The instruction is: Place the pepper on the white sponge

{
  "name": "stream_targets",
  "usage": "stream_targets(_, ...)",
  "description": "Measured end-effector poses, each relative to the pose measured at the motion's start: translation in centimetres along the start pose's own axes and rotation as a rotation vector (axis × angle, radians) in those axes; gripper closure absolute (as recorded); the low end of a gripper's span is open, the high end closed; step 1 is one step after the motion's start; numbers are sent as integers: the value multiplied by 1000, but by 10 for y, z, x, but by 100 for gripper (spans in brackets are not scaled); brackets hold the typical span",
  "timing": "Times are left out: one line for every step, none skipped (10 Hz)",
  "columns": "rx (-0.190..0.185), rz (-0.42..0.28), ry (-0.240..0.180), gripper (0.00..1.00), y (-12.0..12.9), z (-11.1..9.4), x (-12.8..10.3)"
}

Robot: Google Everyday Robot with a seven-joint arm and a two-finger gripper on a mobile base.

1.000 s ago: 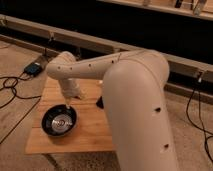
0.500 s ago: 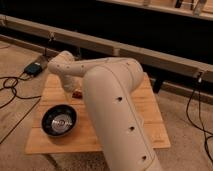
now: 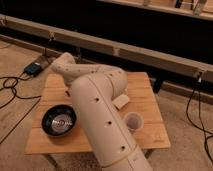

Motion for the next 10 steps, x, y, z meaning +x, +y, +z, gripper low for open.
stream_targets(19,-68,8,35,-10,12,-5)
stream_targets(34,-116,13,35,-18,19,-9)
stream_targets(44,-150,18,35,-23,24,-11)
stream_targets(50,-168,20,35,-26,26,-13)
stream_targets(51,-169,20,35,-26,26,-12)
stream_targets(51,-168,20,35,-26,26,-12)
stream_targets(51,-169,21,35,-26,26,-12)
stream_targets(51,-169,21,35,-26,26,-12)
stream_targets(51,-169,21,35,-26,27,-12)
stream_targets(51,-169,21,35,-26,27,-12)
